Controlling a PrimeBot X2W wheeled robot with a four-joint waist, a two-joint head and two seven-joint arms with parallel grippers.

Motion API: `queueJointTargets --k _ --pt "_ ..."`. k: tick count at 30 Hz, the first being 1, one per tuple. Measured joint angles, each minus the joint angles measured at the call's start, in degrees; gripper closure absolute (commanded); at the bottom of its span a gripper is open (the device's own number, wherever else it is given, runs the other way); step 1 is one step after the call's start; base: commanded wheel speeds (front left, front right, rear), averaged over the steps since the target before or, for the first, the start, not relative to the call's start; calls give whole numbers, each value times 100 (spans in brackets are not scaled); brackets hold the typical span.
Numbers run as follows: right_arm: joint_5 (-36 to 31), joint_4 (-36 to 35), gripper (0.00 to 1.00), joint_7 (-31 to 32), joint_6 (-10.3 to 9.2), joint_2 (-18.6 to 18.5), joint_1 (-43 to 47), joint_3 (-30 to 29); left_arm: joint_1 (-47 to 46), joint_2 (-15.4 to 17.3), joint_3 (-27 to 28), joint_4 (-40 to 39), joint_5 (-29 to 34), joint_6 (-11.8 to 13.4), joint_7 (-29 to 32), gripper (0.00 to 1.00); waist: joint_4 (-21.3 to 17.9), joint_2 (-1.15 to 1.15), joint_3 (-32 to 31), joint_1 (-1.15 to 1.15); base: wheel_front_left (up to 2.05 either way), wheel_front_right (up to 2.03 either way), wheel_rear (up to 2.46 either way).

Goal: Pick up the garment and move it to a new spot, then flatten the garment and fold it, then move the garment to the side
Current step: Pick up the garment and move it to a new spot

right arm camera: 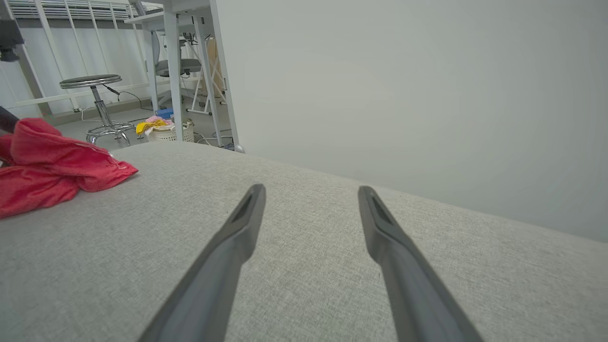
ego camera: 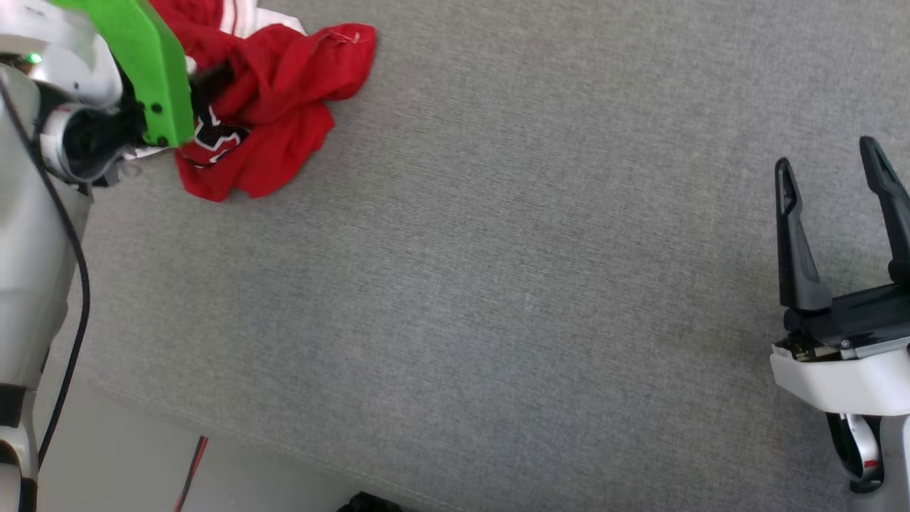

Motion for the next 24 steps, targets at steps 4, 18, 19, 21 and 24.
queueJointTargets --k 4,18,19,21,24 --pt "-1 -21 0 0 0 -37 -90 -4 5 25 -414 233 -22 0 188 0 -116 0 206 0 0 0 0" --pt "2 4 0 0 0 -67 -205 -30 -227 226 -1411 576 -354 0 -89 100 -360 0 472 -1 0 0 0" --pt "3 14 0 0 0 -58 -208 -19 -228 230 -1489 572 -381 0 -182 100 -355 0 435 -1 0 0 0" --pt "5 42 0 0 0 -20 -209 -4 -236 248 -1607 572 -393 1 -446 100 -344 0 343 0 0 0 0" --pt "32 94 0 0 0 102 -208 9 -243 322 -1871 510 -319 0 -856 100 -335 -1 154 0 0 0 0"
